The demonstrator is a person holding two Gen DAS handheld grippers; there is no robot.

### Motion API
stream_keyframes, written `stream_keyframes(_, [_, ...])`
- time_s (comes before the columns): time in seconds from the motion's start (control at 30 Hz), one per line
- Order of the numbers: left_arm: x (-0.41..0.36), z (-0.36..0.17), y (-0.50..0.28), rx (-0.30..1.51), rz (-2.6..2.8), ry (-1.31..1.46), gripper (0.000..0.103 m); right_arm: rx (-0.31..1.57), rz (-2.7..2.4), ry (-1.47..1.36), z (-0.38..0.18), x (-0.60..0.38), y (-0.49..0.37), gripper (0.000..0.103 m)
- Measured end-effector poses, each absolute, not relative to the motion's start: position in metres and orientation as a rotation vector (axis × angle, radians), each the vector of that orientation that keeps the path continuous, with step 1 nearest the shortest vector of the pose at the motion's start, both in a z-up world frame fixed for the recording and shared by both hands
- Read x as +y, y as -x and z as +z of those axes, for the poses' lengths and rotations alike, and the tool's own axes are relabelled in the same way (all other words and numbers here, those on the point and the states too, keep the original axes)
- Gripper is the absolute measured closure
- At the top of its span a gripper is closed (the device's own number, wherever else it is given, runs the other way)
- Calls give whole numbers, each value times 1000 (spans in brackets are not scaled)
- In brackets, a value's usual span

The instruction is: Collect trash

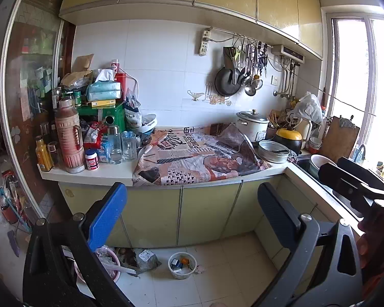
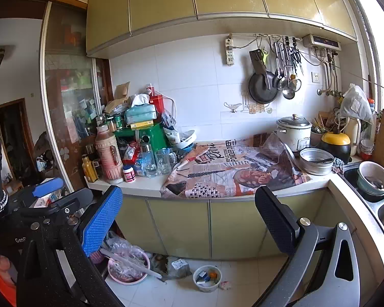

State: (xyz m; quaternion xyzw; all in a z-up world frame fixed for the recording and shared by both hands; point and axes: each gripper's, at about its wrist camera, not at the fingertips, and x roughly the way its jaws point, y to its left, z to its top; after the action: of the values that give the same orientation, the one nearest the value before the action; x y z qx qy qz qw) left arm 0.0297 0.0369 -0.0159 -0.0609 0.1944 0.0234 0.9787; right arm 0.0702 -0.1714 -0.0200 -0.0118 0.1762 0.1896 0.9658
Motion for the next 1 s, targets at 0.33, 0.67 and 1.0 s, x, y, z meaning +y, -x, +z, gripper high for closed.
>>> stream_keyframes(0.33, [28, -17, -36, 409, 42, 127, 1, 378, 382, 7, -19, -178, -70, 0])
stream_keyframes(0.67, [29, -18, -34, 407, 31, 136, 1, 378, 378, 2, -19, -180, -68, 0])
stream_keyframes(1.0, [29, -16, -32, 404, 25, 139, 1, 378, 373, -2, -17, -180, -67, 0])
